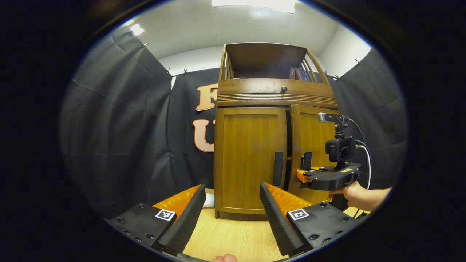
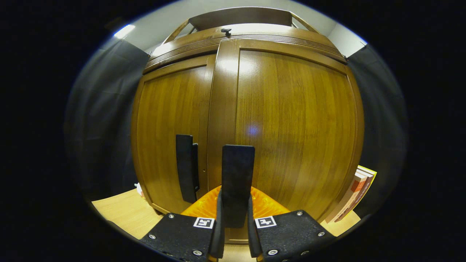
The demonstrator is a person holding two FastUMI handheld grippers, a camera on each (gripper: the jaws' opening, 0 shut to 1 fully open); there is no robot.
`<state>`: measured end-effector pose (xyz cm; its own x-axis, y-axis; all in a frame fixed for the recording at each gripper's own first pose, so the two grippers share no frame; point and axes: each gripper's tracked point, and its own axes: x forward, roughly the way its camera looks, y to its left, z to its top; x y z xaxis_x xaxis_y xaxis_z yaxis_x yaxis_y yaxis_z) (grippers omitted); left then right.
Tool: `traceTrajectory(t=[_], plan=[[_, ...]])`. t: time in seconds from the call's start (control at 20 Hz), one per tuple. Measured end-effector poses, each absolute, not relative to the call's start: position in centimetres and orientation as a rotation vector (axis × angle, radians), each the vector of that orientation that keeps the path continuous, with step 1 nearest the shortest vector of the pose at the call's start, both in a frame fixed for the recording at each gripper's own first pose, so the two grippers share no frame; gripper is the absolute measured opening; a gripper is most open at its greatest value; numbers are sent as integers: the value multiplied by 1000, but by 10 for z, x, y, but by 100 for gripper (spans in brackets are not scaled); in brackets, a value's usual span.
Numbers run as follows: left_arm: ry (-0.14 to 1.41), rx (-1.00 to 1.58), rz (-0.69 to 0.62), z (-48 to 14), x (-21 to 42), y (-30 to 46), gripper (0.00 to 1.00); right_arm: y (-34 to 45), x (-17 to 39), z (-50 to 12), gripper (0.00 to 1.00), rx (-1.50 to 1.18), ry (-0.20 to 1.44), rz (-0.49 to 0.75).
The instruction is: Open the right door of the double-door shoe cabinet with the right hand, and open the left door with the left hand.
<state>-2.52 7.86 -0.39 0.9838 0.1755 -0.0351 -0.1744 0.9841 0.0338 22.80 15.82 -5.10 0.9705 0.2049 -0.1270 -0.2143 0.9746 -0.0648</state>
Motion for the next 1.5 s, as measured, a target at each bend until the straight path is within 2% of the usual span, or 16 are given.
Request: traceTrajectory(t=[0.1, 0.15, 0.45, 0.9, 1.0, 1.2, 1.3, 1.35, 1.45, 1.5], plan=[[44, 31, 165, -4, -25, 74, 94, 151, 212, -50, 27, -75, 110, 220], [47, 31, 160, -6, -25, 70, 99, 149, 205, -50, 27, -80, 108, 223], [50, 34, 118, -5, -20, 49, 94, 132, 174, -48, 27, -69, 118, 246], [59, 15, 64, -9, -14, 18, 94, 88, 116, -51, 27, -119, 124, 209], [62, 11, 53, -10, -13, 12, 99, 78, 108, -52, 26, -137, 129, 194], [63, 5, 28, -10, -13, -1, 97, 56, 94, -53, 26, -103, 146, 163], [62, 3, 15, -10, -12, -5, 94, 48, 89, -54, 21, -73, 157, 165], [63, 4, 10, -10, -12, -6, 96, 45, 87, -54, 19, -66, 162, 165], [64, 7, 2, -9, -11, -11, 94, 37, 83, -52, 23, -60, 163, 155], [61, 8, 0, -8, -12, -11, 94, 32, 81, -51, 16, -58, 161, 147]])
